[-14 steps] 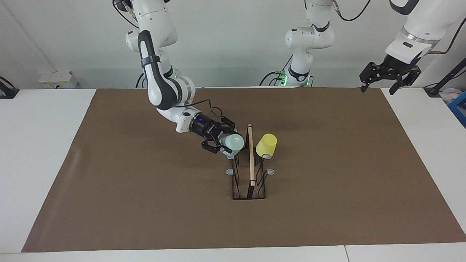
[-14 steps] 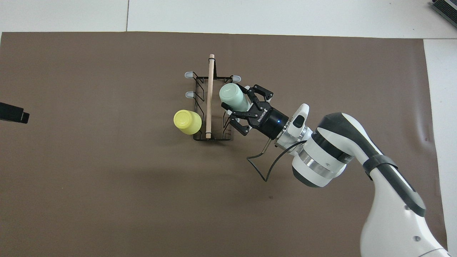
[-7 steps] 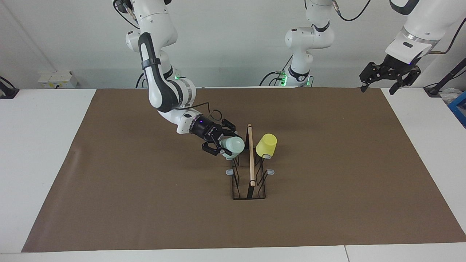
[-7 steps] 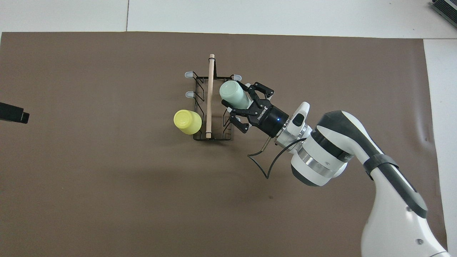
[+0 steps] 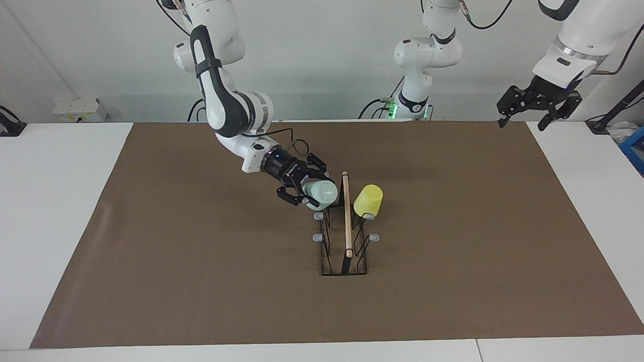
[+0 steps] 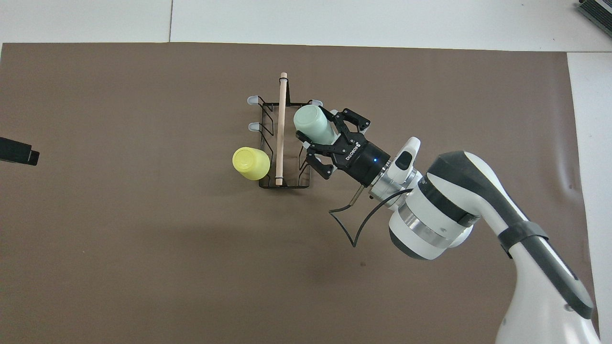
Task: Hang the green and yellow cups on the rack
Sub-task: 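Hang the green cup on a rack peg with the right gripper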
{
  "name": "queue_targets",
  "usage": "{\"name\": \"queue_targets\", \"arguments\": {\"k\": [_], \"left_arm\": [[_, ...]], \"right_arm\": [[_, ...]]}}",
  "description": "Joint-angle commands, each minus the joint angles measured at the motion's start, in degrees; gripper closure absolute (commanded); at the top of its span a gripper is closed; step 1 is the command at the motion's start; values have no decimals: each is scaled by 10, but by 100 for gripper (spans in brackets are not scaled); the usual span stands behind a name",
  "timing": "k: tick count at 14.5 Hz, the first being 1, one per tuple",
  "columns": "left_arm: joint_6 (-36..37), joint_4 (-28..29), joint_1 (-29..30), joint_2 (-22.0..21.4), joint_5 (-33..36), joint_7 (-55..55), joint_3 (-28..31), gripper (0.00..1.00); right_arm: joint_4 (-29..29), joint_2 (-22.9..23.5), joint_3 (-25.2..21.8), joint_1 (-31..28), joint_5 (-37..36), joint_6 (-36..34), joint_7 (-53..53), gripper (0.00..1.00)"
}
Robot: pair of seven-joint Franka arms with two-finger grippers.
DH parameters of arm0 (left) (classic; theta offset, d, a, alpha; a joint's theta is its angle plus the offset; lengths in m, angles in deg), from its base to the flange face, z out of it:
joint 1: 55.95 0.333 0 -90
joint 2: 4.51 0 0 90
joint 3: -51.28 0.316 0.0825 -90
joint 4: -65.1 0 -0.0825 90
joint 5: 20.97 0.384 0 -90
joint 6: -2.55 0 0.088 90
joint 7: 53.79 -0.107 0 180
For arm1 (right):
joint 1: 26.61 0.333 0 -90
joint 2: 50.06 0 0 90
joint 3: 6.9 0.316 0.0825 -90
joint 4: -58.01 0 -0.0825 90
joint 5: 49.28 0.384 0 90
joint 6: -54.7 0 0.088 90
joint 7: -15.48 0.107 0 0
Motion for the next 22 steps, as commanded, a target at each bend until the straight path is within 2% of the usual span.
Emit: {"name": "queue_targets", "arguments": {"k": [1,12,15,22], "left_arm": [[2,15,-6,-14,-7,5,5,0],[3,16,-6,-14,-7,5,5,0],[2,15,-6,-14,-7,5,5,0],[2,15,-6,-14,-7,5,5,0]], "right_arm": [[14,-10,1,19,46,0,5,56],[90,-9,-5,12,61,-111,-43,56],[96,25,-7,9,65,-169,-72,56],[116,28,-6,2,76,-185,-97,56]]}}
